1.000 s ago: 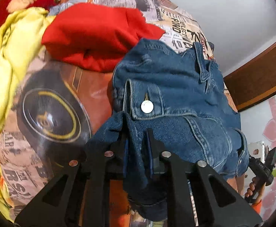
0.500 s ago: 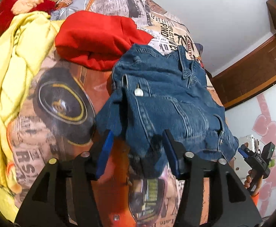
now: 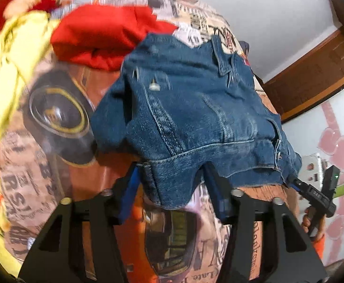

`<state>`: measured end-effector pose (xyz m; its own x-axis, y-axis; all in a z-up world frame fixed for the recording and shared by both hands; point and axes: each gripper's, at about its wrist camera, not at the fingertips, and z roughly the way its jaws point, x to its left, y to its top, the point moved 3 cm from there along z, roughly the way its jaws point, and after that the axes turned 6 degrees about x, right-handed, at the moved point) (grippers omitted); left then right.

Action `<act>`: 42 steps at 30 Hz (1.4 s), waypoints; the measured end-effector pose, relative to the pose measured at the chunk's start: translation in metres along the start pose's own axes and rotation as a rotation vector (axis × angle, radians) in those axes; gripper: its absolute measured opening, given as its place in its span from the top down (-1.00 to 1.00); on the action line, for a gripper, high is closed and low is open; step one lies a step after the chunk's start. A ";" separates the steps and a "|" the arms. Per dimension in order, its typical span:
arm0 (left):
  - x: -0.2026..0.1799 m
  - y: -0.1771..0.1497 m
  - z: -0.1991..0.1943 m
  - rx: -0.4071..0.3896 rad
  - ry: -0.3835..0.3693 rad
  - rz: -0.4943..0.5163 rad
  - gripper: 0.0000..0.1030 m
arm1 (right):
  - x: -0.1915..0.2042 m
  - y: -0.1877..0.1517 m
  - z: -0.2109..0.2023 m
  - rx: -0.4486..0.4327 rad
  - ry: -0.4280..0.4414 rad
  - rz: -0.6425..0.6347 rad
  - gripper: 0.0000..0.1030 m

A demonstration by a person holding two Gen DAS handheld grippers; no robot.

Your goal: Fold large clothes

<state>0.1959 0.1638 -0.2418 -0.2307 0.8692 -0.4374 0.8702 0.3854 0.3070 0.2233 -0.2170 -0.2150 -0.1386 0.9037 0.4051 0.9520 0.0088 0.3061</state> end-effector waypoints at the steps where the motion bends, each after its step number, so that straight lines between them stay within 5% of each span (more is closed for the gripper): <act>1: -0.002 0.000 -0.003 -0.010 0.007 0.012 0.33 | 0.001 0.001 -0.003 -0.011 0.001 -0.007 0.22; 6: -0.018 0.002 -0.023 -0.070 0.004 0.081 0.68 | -0.001 0.010 -0.025 -0.068 0.063 0.001 0.79; 16: -0.053 0.047 -0.053 -0.195 -0.053 0.136 0.80 | 0.024 0.061 -0.057 -0.196 0.157 -0.027 0.84; 25: -0.064 0.114 -0.048 -0.255 -0.057 0.126 0.81 | 0.048 0.134 -0.063 -0.291 0.110 -0.074 0.89; 35: -0.015 0.170 0.035 -0.124 -0.039 -0.024 0.80 | 0.017 0.196 0.009 -0.243 0.000 0.006 0.95; 39: 0.005 0.174 0.076 -0.026 0.014 -0.078 0.75 | 0.013 0.193 0.032 -0.198 -0.052 -0.028 0.95; 42: 0.012 0.171 0.081 -0.013 -0.014 -0.098 0.68 | 0.018 0.180 0.042 -0.164 -0.062 -0.081 0.95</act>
<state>0.3772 0.2152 -0.2626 -0.3085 0.8225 -0.4778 0.8377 0.4729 0.2731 0.4035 -0.1811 -0.1884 -0.1914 0.9274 0.3214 0.8804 0.0175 0.4738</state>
